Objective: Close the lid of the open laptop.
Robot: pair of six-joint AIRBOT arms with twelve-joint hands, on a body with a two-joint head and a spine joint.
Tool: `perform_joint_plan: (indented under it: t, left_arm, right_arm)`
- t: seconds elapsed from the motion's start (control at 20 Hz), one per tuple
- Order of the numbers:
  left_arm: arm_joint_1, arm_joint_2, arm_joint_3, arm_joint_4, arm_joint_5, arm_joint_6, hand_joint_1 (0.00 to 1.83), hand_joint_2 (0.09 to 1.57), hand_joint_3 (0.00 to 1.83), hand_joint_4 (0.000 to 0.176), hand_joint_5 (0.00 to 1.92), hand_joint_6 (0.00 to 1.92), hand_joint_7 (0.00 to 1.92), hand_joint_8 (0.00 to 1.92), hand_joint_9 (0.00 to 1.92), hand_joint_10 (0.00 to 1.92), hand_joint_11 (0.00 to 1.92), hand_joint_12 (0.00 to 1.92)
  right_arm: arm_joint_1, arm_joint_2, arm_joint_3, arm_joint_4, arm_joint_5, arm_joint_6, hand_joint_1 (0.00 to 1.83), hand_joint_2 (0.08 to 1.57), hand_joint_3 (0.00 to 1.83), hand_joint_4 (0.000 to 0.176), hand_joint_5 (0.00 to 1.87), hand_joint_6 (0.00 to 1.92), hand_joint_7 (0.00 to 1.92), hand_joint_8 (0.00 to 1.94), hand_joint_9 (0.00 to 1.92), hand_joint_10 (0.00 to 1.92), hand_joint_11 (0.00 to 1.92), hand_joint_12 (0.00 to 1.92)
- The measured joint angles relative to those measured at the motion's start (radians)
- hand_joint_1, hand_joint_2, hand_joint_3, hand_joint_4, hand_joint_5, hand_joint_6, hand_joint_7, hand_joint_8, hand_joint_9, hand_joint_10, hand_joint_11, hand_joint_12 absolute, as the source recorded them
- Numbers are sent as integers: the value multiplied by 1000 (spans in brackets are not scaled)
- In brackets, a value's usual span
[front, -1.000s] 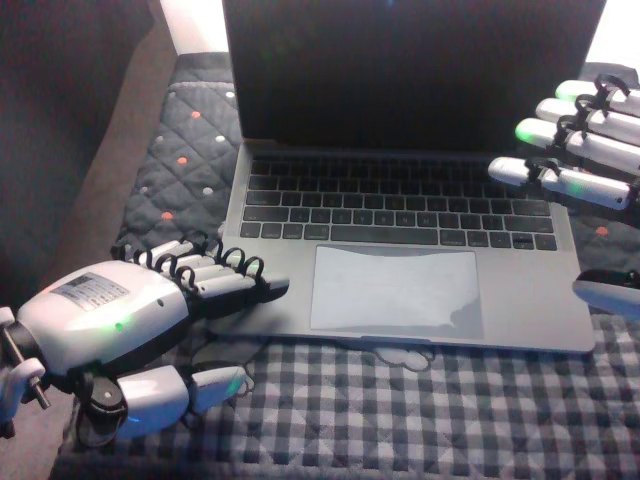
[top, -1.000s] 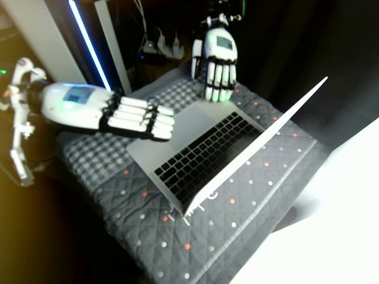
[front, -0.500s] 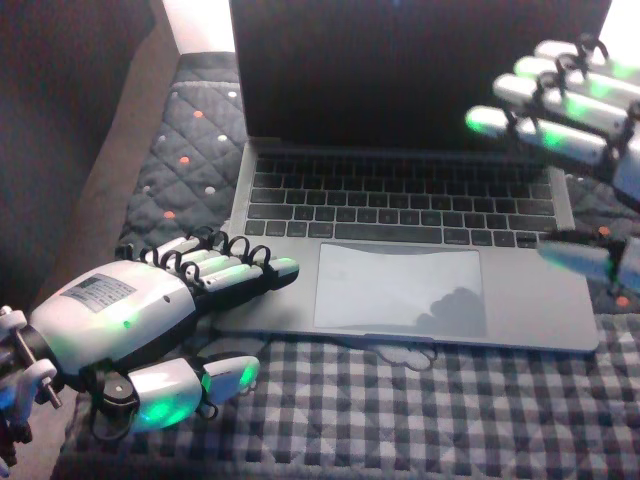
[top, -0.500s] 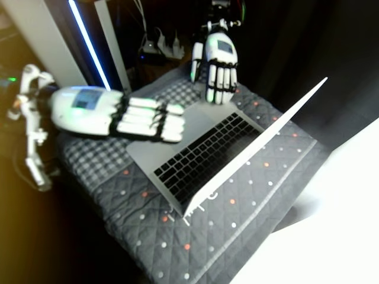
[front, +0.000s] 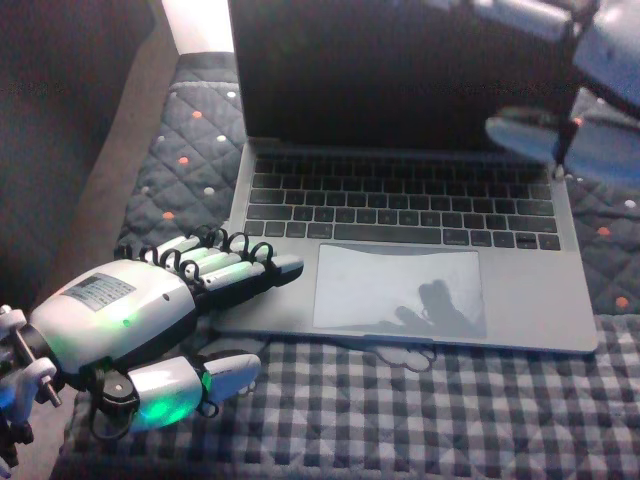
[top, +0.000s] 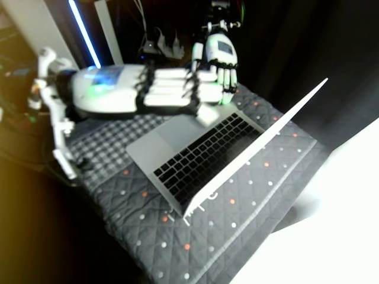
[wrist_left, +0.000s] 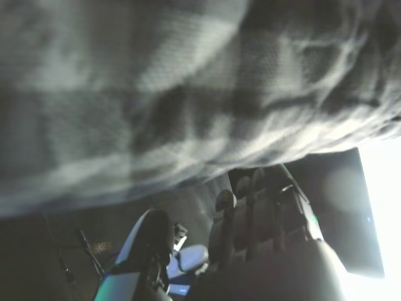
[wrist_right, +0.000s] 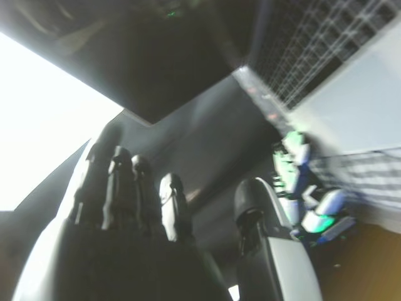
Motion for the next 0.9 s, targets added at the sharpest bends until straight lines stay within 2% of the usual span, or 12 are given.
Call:
perform_joint_plan:
  t: [0.05,0.1,0.25,0.3,0.35,0.55,0.6,0.7,0.75,0.8,0.85,0.9]
  left_arm:
    - [0,0,0,1,0,0,350,1432,0,80,153,2,164,1,141,30,0,965]
    - [0,0,0,2,1,0,350,1432,0,86,144,2,156,1,131,23,0,910]
    - [0,0,0,4,1,-1,428,1415,0,51,201,18,213,14,184,40,0,952]
    - [0,0,0,3,1,-1,426,1417,0,41,211,18,228,13,203,44,0,903]
    - [0,-7,5,7,-3,-3,407,1427,1,54,200,9,209,2,181,29,0,764]
    - [0,-11,5,7,-5,-7,382,1428,1,53,206,6,217,3,180,22,0,842]
    - [0,-11,5,7,-5,-9,393,1425,0,55,209,5,219,3,181,19,0,786]
    - [0,-11,5,8,-5,-10,414,1420,0,55,216,7,221,2,181,18,0,790]
    - [0,-11,5,8,-5,-11,392,1418,0,74,210,4,208,1,167,10,0,837]
    - [0,-13,5,6,-6,-13,417,1417,0,60,215,4,207,1,159,6,0,896]
    - [0,-15,5,5,-9,-13,409,1421,1,57,207,1,200,1,151,2,0,874]
    - [0,-15,5,4,-10,-15,442,1418,0,51,213,4,202,2,151,2,0,846]
  right_arm:
    - [31,-1,4,16,-24,-36,289,1345,0,176,0,0,0,0,5,6,5,252]
    - [58,-1,6,30,-42,-68,281,1375,7,176,0,0,0,0,0,0,0,50]
    - [164,-12,36,46,-116,-93,237,1404,6,147,0,0,0,0,0,0,0,0]
    - [173,-17,45,55,-125,-93,232,1424,13,111,0,0,0,0,0,0,0,0]
    - [172,-24,61,71,-150,-93,260,1452,14,21,0,0,0,0,0,0,0,0]
    - [206,-46,116,137,-263,-94,444,1439,0,0,0,0,0,0,0,0,0,0]
    - [232,-57,135,143,-290,-95,415,1364,0,35,0,0,0,0,0,0,0,0]
    - [236,-65,144,146,-308,-101,426,1348,0,37,0,0,0,0,0,0,0,0]
    - [235,-70,149,156,-327,-101,446,1301,0,42,0,0,0,0,0,0,0,0]
    - [235,-82,159,161,-358,-102,519,1270,0,16,0,0,0,0,0,0,0,0]
    - [235,-87,162,167,-378,-103,589,1248,0,0,0,0,4,1,74,110,0,607]
    - [235,-90,165,166,-393,-104,633,1223,0,0,4,1,85,15,92,468,0,1282]
